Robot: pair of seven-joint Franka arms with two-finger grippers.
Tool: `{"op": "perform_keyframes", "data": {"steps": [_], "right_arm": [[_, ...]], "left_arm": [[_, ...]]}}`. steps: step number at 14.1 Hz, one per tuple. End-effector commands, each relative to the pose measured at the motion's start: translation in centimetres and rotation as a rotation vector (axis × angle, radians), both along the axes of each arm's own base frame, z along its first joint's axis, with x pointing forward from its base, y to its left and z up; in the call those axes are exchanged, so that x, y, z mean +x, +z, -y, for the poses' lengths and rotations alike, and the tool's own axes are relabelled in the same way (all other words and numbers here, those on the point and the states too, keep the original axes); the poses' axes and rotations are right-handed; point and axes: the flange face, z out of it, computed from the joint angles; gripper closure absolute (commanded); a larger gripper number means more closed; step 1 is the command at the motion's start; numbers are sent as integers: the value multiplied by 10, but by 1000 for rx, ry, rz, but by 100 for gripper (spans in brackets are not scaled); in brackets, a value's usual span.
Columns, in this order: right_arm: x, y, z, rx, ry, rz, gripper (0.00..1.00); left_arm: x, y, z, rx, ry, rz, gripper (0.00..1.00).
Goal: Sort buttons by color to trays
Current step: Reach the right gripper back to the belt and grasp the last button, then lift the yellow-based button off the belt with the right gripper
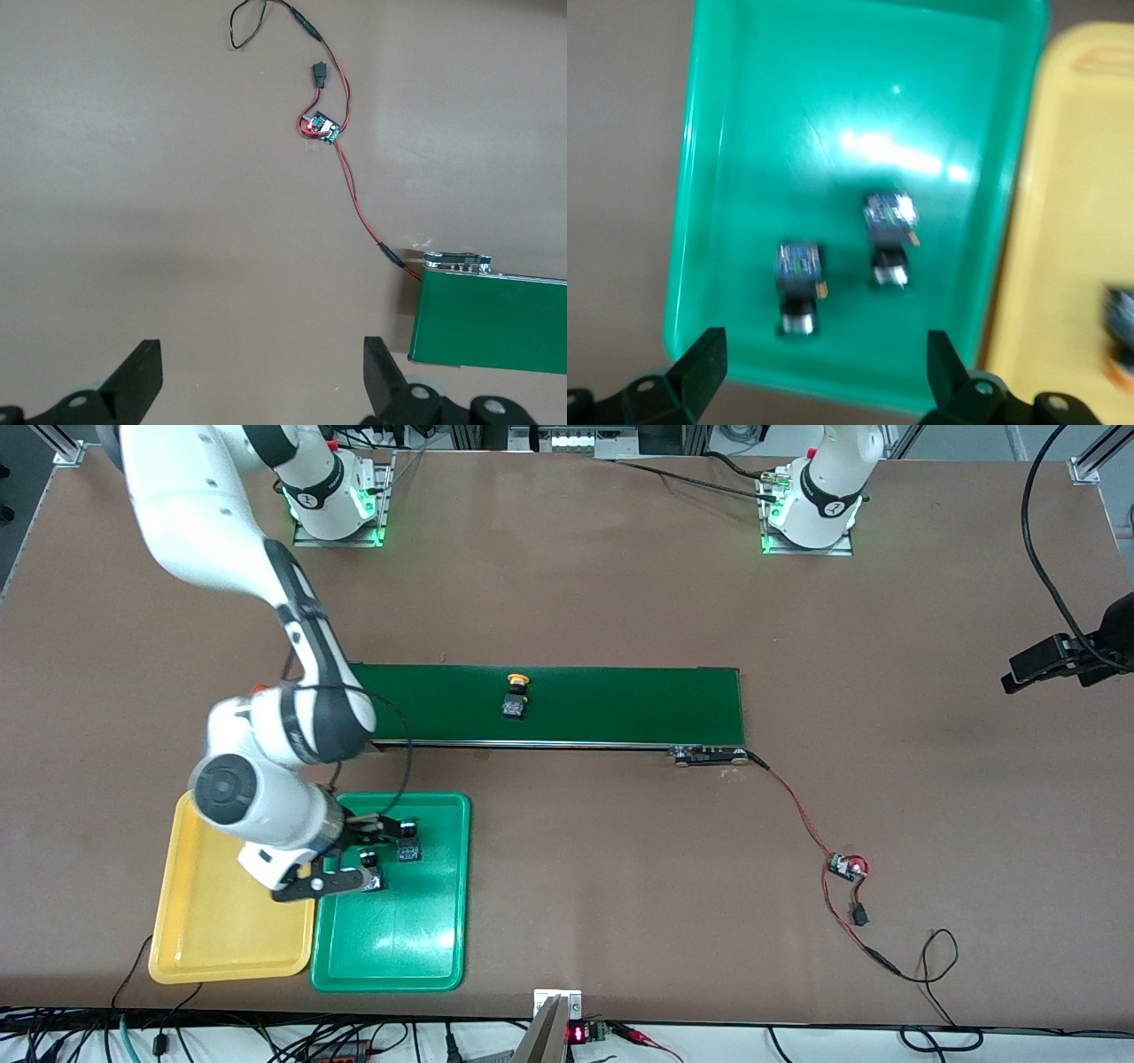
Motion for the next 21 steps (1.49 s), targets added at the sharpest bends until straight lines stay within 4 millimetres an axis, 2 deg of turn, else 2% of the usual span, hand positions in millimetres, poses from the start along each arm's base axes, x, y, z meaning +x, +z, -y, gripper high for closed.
{"op": "perform_keyframes", "data": {"steps": [1, 3, 4, 7, 10, 11, 14, 17, 18, 20, 21], "right_arm": [[-35, 55, 17, -36, -5, -66, 0], [-69, 72, 19, -41, 2, -105, 0], [-92, 71, 23, -32, -1, -107, 0], [-177, 41, 43, -17, -14, -52, 0], [-229, 21, 45, 1, -43, -85, 0], [-243, 16, 38, 34, -98, -109, 0], [-261, 0, -7, 43, -223, -137, 0], [-269, -26, -44, 43, -236, -146, 0], [-271, -32, -62, 42, -247, -153, 0], [-274, -36, -98, 41, -281, -159, 0], [-270, -39, -104, 42, -296, -164, 0]], "left_arm": [[-1, -1, -2, -20, -10, -3, 0], [-2, 0, -2, -20, -10, -3, 0], [-2, 0, -2, -20, -12, -4, 0], [-2, -1, -3, -20, -10, -6, 0], [-2, -1, -3, -20, -10, -4, 0], [-2, -1, -3, -20, -10, -4, 0], [-2, -1, -3, -20, -9, -4, 0], [-2, -1, -7, -20, -1, -4, 0], [-2, -1, -7, -20, -1, -4, 0], [-2, -1, -7, -20, -3, -4, 0], [-2, -1, -7, -20, -3, -4, 0]]}}
